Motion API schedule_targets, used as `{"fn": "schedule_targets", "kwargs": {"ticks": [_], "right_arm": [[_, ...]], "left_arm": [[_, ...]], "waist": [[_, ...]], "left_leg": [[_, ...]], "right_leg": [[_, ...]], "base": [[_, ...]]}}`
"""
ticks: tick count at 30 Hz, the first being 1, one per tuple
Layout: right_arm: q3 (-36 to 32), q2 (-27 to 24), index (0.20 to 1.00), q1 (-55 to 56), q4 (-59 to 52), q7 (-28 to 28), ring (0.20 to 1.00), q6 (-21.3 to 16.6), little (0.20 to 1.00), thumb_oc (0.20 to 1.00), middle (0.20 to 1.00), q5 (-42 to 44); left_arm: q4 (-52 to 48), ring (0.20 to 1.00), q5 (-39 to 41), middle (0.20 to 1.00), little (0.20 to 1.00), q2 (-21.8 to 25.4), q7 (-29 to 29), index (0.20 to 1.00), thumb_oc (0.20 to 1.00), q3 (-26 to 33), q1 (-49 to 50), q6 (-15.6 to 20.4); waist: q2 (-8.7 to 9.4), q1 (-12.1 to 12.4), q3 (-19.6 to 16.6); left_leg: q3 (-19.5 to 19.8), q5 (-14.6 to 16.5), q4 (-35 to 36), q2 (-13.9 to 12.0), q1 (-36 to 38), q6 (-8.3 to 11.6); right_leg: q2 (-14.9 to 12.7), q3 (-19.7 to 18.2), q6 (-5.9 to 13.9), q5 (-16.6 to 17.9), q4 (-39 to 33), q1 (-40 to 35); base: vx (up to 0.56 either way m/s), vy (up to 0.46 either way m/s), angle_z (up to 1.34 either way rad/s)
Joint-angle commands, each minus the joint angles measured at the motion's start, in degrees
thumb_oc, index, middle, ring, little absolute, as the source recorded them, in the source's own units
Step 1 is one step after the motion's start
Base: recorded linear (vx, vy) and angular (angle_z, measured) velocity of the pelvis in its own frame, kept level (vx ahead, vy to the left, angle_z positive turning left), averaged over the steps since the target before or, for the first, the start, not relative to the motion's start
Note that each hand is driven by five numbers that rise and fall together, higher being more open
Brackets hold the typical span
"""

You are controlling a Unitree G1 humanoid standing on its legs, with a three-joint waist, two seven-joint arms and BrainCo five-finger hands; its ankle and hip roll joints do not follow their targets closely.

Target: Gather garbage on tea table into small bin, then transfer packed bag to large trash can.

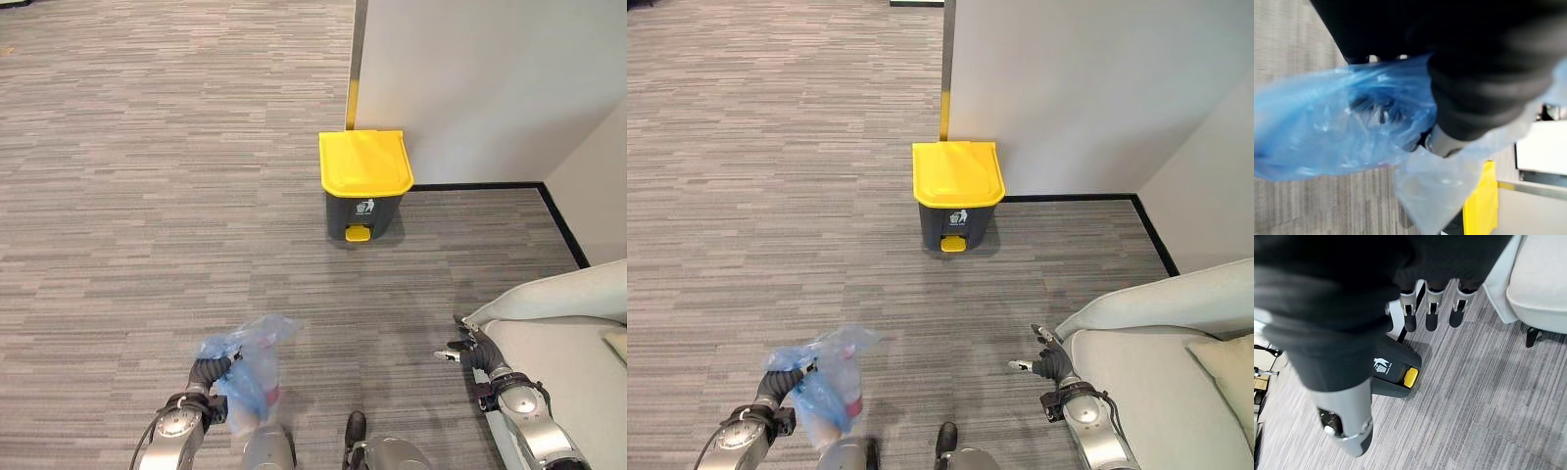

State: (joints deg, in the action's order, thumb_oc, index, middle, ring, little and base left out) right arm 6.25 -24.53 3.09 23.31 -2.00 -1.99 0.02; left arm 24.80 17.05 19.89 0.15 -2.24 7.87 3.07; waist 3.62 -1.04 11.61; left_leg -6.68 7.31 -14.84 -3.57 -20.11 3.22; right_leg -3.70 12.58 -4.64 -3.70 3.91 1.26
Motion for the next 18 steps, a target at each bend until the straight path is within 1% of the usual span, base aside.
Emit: {"fn": "schedule_targets", "kwargs": {"ticks": [1,2,3,5,6,7,8,9,10,11,13,14,16,17,18], "right_arm": [[0.04,-1.93,1.000,-0.13,-0.55,-1.11,1.000,-1.60,1.000,1.000,1.000,0.84],[0.03,-1.93,1.000,-0.14,-0.55,-1.11,1.000,-1.59,1.000,1.000,1.000,0.84],[0.45,-1.56,1.000,-0.04,-0.61,-0.40,1.000,-1.64,1.000,1.000,1.000,-0.26],[0.43,-1.37,1.000,0.11,-0.75,-0.21,1.000,-1.59,1.000,1.000,1.000,-0.79],[0.54,-1.15,1.000,-0.05,-0.31,0.03,1.000,-1.52,1.000,1.000,1.000,-1.22],[0.71,-0.64,1.000,-0.32,-0.66,0.39,1.000,-1.32,1.000,1.000,1.000,-1.61],[1.03,-0.47,1.000,-0.69,-0.36,0.80,1.000,-1.17,1.000,1.000,1.000,-2.08],[1.08,-0.20,1.000,-0.63,0.00,0.71,1.000,-1.28,1.000,1.000,1.000,-2.05],[1.10,-0.03,1.000,-0.65,0.15,0.75,1.000,-1.15,1.000,1.000,1.000,-2.14],[1.24,0.11,1.000,-0.88,0.46,0.85,1.000,-0.92,1.000,1.000,1.000,-2.34],[1.19,-0.02,1.000,-1.10,0.45,0.77,1.000,-0.89,1.000,1.000,1.000,-2.09],[1.24,-0.19,1.000,-1.25,0.39,0.69,1.000,-0.73,1.000,1.000,1.000,-1.87],[1.25,-0.21,1.000,-1.25,0.38,0.69,1.000,-0.72,1.000,1.000,1.000,-1.86],[1.26,-0.29,1.000,-1.19,0.38,0.66,1.000,-0.57,1.000,1.000,1.000,-1.66],[1.34,-0.18,1.000,-1.25,0.52,0.67,1.000,-0.60,1.000,1.000,1.000,-1.63]], "left_arm": [[-4.46,0.200,0.08,0.200,0.200,1.51,0.57,0.200,0.200,0.79,1.58,3.02],[-4.46,0.200,0.08,0.200,0.200,1.50,0.57,0.200,0.200,0.79,1.57,3.01],[-4.90,0.200,-0.11,0.200,0.200,1.42,0.11,0.200,0.200,1.45,2.81,3.05],[-5.11,0.200,-0.27,0.200,0.200,1.36,-0.12,0.200,0.200,1.36,3.06,2.95],[-4.99,0.200,-0.45,0.200,0.200,1.60,-0.18,0.200,0.200,1.56,2.95,2.97],[-5.18,0.200,-0.70,0.200,0.200,2.03,-0.24,0.200,0.200,1.85,3.12,2.80],[-5.27,0.200,-0.88,0.200,0.200,2.66,-0.13,0.200,0.200,2.23,2.99,2.85],[-5.06,0.200,-0.92,0.200,0.200,2.92,0.11,0.200,0.200,2.50,2.83,2.93],[-5.05,0.200,-0.89,0.200,0.200,2.98,0.20,0.200,0.200,2.66,2.86,2.90],[-5.38,0.200,-0.72,0.200,0.200,3.01,0.50,0.200,0.200,2.86,2.90,2.80],[-5.43,0.200,-0.53,0.200,0.200,3.01,0.69,0.200,0.200,3.00,2.84,2.91],[-5.12,0.200,-0.13,0.200,0.200,3.03,0.84,0.200,0.200,2.99,2.78,2.95],[-5.12,0.200,-0.12,0.200,0.200,3.01,0.83,0.200,0.200,2.99,2.79,2.95],[-5.06,0.200,0.23,0.200,0.200,3.15,0.86,0.200,0.200,2.97,2.68,2.95],[-4.71,0.200,0.30,0.200,0.200,2.89,0.91,0.200,0.200,3.02,2.58,3.08]], "waist": [[-0.45,2.65,0.66],[-0.45,2.66,0.56],[-0.66,2.90,-0.26],[-0.64,2.75,-0.80],[-0.64,2.74,-1.15],[-0.63,2.81,-1.45],[-0.79,2.54,-1.42],[-0.93,2.52,-1.42],[-1.03,2.54,-1.38],[-1.54,2.25,-1.16],[-1.87,2.05,-0.98],[-2.27,1.58,-0.59],[-2.34,1.52,-0.55],[-2.48,0.80,0.16],[-2.48,0.36,0.60]], "left_leg": [[0.75,-6.14,4.28,2.44,5.09,0.48],[0.73,-6.46,4.62,2.46,5.07,0.47],[2.73,-5.21,5.91,4.05,7.73,-0.45],[2.96,-5.25,6.51,4.38,8.24,-0.78],[2.10,-4.49,6.99,4.53,9.48,-1.59],[1.08,-3.59,7.44,4.81,10.97,-2.80],[0.65,-2.54,7.51,5.14,12.33,-4.13],[0.39,-1.88,7.50,5.52,12.87,-4.67],[0.26,-1.42,7.70,5.67,13.48,-5.04],[0.54,-0.62,8.35,5.79,15.19,-5.41],[0.63,-0.38,8.85,5.67,15.93,-5.41],[0.78,0.42,9.49,5.59,17.44,-5.44],[0.85,0.47,9.49,5.54,17.51,-5.42],[1.31,1.72,9.27,5.66,19.27,-5.18],[1.70,2.26,8.78,5.69,19.99,-4.94]], "right_leg": [[0.93,-1.38,8.08,-2.99,0.80,-0.20],[0.93,-1.40,8.07,-2.81,0.69,-0.08],[0.53,-2.64,8.99,-3.51,0.91,-1.55],[0.24,-2.96,9.13,-3.32,1.49,-1.32],[-0.47,-3.30,9.81,-3.49,2.35,-1.43],[-1.50,-4.01,10.82,-3.02,5.68,-0.06],[-2.31,-4.84,11.88,-1.78,10.48,1.76],[-2.66,-5.09,12.43,-1.05,12.33,2.65],[-2.93,-5.31,12.58,-0.52,13.88,3.72],[-2.97,-4.98,12.06,-0.18,14.39,6.25],[-2.99,-4.50,11.81,0.05,13.67,7.50],[-3.32,-3.19,11.56,1.21,11.77,10.26],[-3.28,-3.11,11.55,1.19,11.73,10.15],[-3.92,-1.95,11.73,2.81,9.04,12.74],[-4.14,-1.92,11.99,3.60,7.39,13.43]], "base": [[0.26,0.080,-0.43],[0.33,0.161,-0.68],[0.31,0.154,-1.20],[0.25,0.134,-1.25],[0.23,0.167,-0.60],[0.37,0.232,-0.35],[0.33,0.184,-0.56],[0.27,0.115,-0.78],[0.27,0.074,-0.75],[0.25,0.046,-0.17],[0.19,0.001,0.10],[0.14,-0.024,0.15],[0.16,-0.037,0.10],[0.26,-0.077,0.13],[0.37,-0.138,0.07]]}}
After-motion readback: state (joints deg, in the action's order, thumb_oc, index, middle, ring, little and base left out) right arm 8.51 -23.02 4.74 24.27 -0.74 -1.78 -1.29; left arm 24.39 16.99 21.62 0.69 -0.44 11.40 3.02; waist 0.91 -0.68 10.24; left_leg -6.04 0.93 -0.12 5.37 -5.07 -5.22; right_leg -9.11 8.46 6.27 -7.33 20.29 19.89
